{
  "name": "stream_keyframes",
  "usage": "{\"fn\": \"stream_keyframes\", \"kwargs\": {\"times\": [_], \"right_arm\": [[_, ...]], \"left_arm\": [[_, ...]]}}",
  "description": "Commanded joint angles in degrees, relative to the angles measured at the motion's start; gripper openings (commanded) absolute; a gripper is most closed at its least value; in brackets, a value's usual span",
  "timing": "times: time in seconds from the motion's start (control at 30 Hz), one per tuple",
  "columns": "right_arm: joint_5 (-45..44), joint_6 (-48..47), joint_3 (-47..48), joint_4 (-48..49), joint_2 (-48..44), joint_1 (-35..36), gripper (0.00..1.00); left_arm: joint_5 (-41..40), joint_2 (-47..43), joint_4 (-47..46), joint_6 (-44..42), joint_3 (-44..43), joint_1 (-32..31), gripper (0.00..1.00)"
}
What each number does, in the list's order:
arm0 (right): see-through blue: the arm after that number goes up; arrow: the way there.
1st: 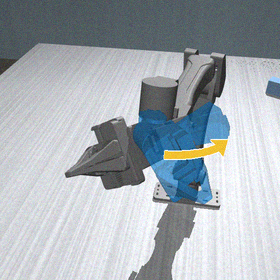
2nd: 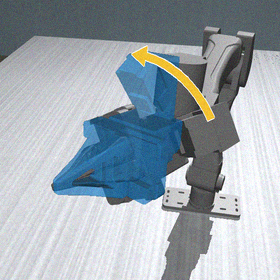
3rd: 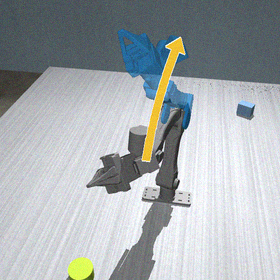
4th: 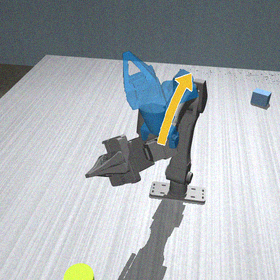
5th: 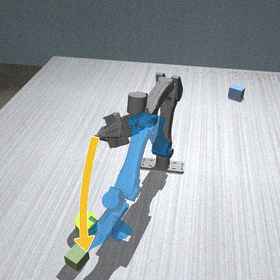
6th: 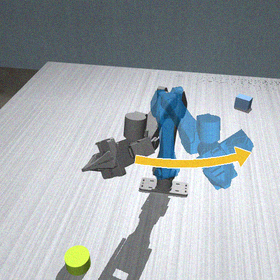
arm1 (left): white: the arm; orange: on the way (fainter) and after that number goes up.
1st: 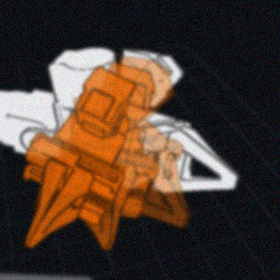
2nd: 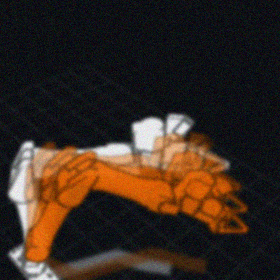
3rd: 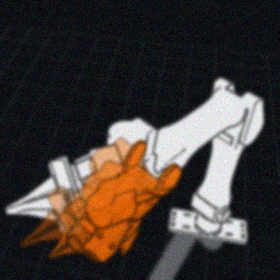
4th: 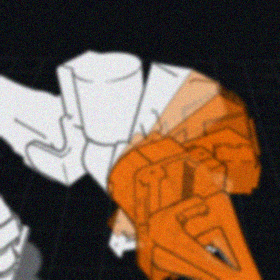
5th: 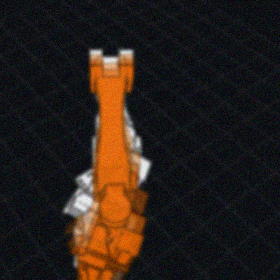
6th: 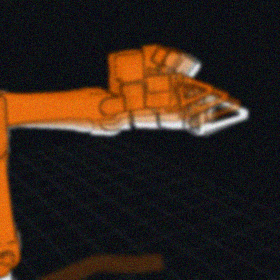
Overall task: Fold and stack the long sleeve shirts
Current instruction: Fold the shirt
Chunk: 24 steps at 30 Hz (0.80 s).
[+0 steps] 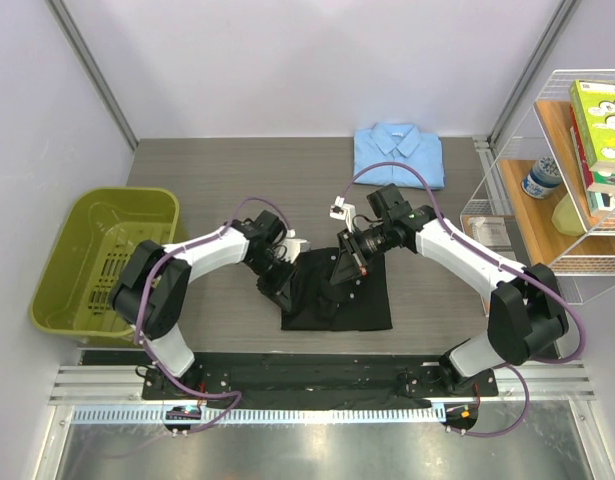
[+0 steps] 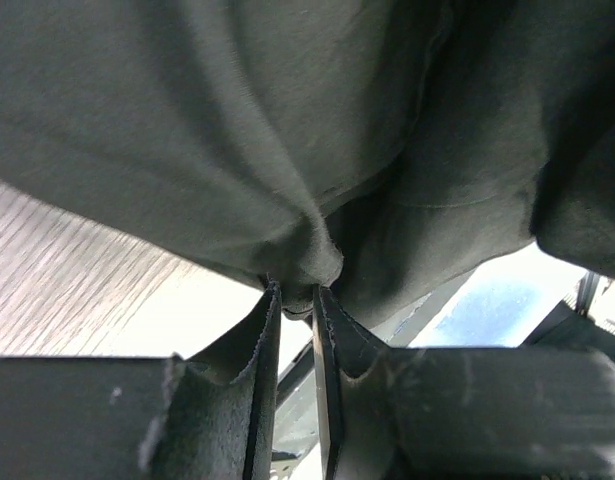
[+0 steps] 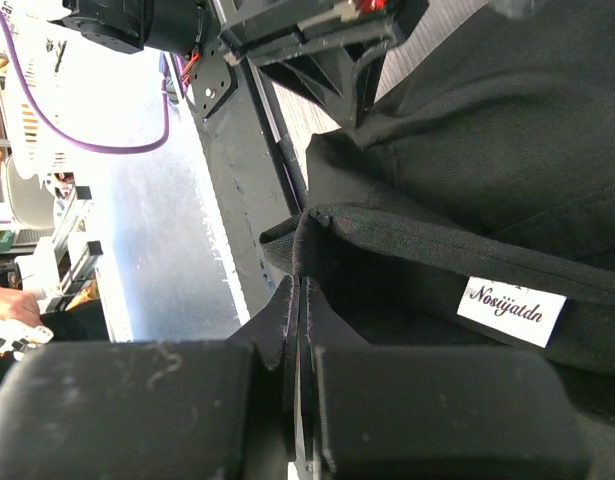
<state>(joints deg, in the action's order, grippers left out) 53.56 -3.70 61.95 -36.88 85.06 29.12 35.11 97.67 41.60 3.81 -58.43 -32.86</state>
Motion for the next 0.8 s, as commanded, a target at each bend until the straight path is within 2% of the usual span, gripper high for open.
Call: {"fn": "stream_keyframes", "kwargs": {"times": [0.0,0.27,0.43,0.63,0.77], "right_arm": [[1.4,0.7,2.5,2.1,0.1,0.1,0.01],[1.5,2.8,3.9,3.6,0.2,0.1,0.01],[1.0,7.4,5.2,7.8,0.7,0.1,0.01],[-0.3,8.8,6.0,10.9,2.2,0.1,0.01],[-1.8,8.8,5.4,12.1,2.8,0.1,0.01]], "left_arm": [[0.0,1.3,-1.6,0.2,-2.2,-1.4,0.18],[-5.4,9.4,-1.1,2.3,-3.7,-4.0,0.17],[-5.1,12.9,0.9,1.8,-5.9,-4.7,0.19],[0.8,6.5,1.2,1.6,-5.9,0.4,0.3],[6.8,2.5,2.4,1.5,-6.3,7.7,0.39]]}}
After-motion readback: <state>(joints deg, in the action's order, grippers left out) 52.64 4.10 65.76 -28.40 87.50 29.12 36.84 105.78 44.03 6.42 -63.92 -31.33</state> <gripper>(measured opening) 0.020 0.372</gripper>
